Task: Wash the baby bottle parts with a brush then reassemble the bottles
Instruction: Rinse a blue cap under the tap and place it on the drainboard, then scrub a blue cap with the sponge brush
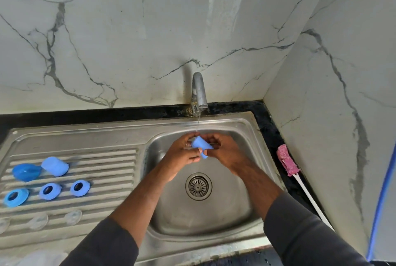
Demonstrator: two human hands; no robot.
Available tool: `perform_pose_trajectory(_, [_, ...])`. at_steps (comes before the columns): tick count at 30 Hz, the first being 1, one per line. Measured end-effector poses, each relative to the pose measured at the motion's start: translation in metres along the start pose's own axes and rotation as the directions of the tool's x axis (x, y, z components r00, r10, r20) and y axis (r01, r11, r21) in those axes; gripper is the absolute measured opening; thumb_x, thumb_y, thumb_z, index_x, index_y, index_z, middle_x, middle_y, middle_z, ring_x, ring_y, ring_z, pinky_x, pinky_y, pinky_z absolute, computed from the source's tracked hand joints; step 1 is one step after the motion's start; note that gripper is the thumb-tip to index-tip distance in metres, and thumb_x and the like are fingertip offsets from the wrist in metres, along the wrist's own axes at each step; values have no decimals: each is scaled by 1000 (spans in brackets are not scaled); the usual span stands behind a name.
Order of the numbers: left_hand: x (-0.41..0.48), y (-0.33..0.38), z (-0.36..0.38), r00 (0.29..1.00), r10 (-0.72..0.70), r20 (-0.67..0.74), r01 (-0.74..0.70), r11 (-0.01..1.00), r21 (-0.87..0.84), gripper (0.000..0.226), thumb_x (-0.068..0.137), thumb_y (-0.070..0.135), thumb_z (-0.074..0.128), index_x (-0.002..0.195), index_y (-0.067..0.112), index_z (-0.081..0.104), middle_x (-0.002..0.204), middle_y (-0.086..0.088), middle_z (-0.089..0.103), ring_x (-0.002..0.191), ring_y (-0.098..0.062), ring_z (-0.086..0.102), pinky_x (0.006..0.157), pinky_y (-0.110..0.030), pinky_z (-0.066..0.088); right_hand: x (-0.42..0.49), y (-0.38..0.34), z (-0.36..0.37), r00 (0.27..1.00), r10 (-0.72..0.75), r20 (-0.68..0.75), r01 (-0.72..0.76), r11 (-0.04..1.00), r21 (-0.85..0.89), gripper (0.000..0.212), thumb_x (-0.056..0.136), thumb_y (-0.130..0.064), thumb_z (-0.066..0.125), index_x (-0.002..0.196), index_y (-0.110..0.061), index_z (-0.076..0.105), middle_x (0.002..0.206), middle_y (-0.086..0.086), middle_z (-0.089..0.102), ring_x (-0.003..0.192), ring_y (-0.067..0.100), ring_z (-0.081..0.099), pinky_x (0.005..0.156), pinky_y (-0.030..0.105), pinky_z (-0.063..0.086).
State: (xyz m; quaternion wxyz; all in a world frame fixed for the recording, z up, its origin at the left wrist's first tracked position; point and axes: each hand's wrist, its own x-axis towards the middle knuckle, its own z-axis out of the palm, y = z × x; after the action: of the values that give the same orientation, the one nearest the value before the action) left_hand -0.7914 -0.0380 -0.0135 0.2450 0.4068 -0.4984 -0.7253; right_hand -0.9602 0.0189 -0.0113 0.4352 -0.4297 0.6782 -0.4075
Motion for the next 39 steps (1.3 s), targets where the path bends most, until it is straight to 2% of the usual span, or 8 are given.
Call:
perform_pose_trajectory(5, [-18, -23, 4, 999, 41, -15, -37, 969, 245, 28, 87, 7, 75, 113, 8, 63, 106, -16, 69, 77, -22, 69, 80, -45, 60, -27, 15, -10, 991, -53, 127, 91, 944, -317, 50, 77, -4, 75, 125, -15, 68, 119, -3, 71, 109, 10, 65, 95, 27, 52])
perform_pose_trajectory(14, [-34, -51, 74, 998, -49, 35, 45, 993, 111, 27, 92, -1, 64, 113, 16, 65, 102, -15, 60, 84, -28, 65, 92, -47, 58, -86, 56, -69, 953, 35, -300, -130, 944, -303, 24, 88, -4, 68, 112, -6, 71, 115, 2, 73, 111, 17, 67, 99, 25, 47])
perform_pose_trajectory(17, [-31, -54, 101, 994, -97, 58, 92, 993, 73, 32, 91, 0, 67, 120, 12, 63, 106, -14, 58, 88, -25, 65, 88, -39, 59, -105, 70, -97, 900, -41, -434, -190, 859, -475, 10, 88, -6, 62, 92, -4, 71, 105, 11, 74, 103, 28, 67, 89, 30, 45])
perform_pose_trajectory(21, [-26, -56, 139, 988, -156, 24, 153, 984, 91, 56, 66, 12, 70, 122, 12, 64, 115, -14, 58, 93, -25, 67, 85, -35, 59, -139, 92, -143, 818, -21, -576, -396, 704, -589, 19, 97, -21, 53, 101, -10, 68, 102, 15, 70, 96, 36, 67, 81, 39, 52])
perform_pose_trajectory(26, [-26, -52, 161, 966, -254, 39, 253, 967, 38, 44, 92, 3, 55, 133, 18, 56, 126, -18, 53, 86, -32, 67, 74, -30, 62, -149, 108, -165, 825, 40, -564, -487, 556, -673, 23, 97, -18, 51, 117, -12, 61, 110, 12, 65, 102, 34, 65, 80, 39, 52])
perform_pose_trajectory(29, [-38, -47, 161, 945, -303, 121, 295, 952, 82, 56, 82, 21, 57, 137, 31, 56, 126, -15, 55, 78, -27, 65, 76, -35, 61, -149, 114, -168, 843, 38, -536, -492, 458, -741, 20, 97, -14, 52, 113, -11, 63, 110, 11, 66, 101, 31, 66, 76, 35, 51])
perform_pose_trajectory(36, [-60, -48, 146, 891, -390, 232, 425, 896, -125, 29, 97, 9, 51, 125, 10, 57, 97, -19, 65, 73, -29, 65, 79, -46, 59, -141, 111, -170, 851, -46, -523, -447, 461, -767, 11, 92, -10, 55, 99, -9, 64, 97, 11, 67, 88, 32, 67, 66, 35, 49])
perform_pose_trajectory(39, [-67, -44, 137, 918, -371, 142, 396, 874, -281, 19, 95, 12, 57, 113, 7, 60, 90, -17, 68, 72, -28, 67, 73, -42, 61, -134, 97, -163, 850, -29, -525, -400, 612, -682, 7, 96, -15, 54, 99, -9, 56, 96, 13, 65, 89, 37, 66, 70, 40, 50])
